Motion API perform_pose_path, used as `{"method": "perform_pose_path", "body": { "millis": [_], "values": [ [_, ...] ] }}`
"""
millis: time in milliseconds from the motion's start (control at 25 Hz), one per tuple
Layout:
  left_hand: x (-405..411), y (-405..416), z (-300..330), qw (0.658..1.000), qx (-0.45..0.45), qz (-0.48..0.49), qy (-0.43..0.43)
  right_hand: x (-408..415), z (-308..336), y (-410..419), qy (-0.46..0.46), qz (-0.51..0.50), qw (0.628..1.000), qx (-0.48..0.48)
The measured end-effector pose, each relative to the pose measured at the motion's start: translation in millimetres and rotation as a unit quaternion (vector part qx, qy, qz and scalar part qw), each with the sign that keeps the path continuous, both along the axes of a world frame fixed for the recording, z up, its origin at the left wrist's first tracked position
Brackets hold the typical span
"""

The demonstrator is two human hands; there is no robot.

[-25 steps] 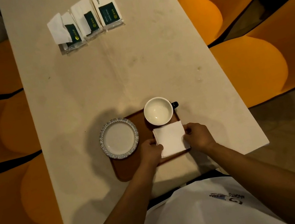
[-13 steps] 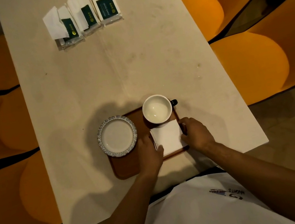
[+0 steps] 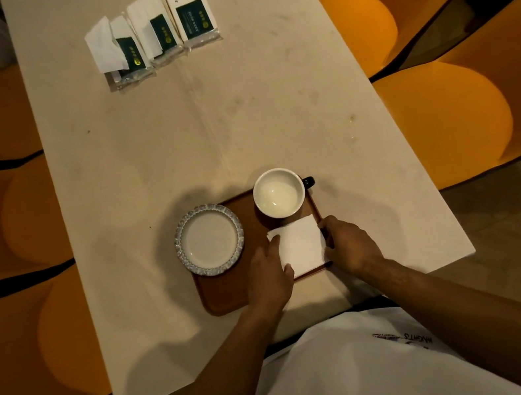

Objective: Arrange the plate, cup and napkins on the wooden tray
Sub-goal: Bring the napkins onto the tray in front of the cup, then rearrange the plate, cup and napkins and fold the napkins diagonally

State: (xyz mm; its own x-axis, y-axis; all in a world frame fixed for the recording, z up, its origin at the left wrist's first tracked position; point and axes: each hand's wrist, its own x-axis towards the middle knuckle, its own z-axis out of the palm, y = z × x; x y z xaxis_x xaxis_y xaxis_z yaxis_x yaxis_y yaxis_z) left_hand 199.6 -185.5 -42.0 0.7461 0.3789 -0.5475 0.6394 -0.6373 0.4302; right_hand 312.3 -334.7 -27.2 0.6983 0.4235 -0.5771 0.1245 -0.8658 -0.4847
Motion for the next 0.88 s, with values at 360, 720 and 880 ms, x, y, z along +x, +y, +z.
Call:
{"method": "perform_pose_path", "body": {
  "millis": [360,720,880],
  "values": [
    [-31,20,27,0.985,-0.031,0.154,-0.067,-4,11,46,0.011,0.067,0.993,0.097],
    [-70,73,19,0.947,0.005,0.313,-0.076,-23,9,114,0.025,0.167,0.977,0.129],
    [-60,114,11,0.938,0.016,0.339,-0.064,-30,3,142,-0.007,0.089,0.991,0.099]
  ]
}}
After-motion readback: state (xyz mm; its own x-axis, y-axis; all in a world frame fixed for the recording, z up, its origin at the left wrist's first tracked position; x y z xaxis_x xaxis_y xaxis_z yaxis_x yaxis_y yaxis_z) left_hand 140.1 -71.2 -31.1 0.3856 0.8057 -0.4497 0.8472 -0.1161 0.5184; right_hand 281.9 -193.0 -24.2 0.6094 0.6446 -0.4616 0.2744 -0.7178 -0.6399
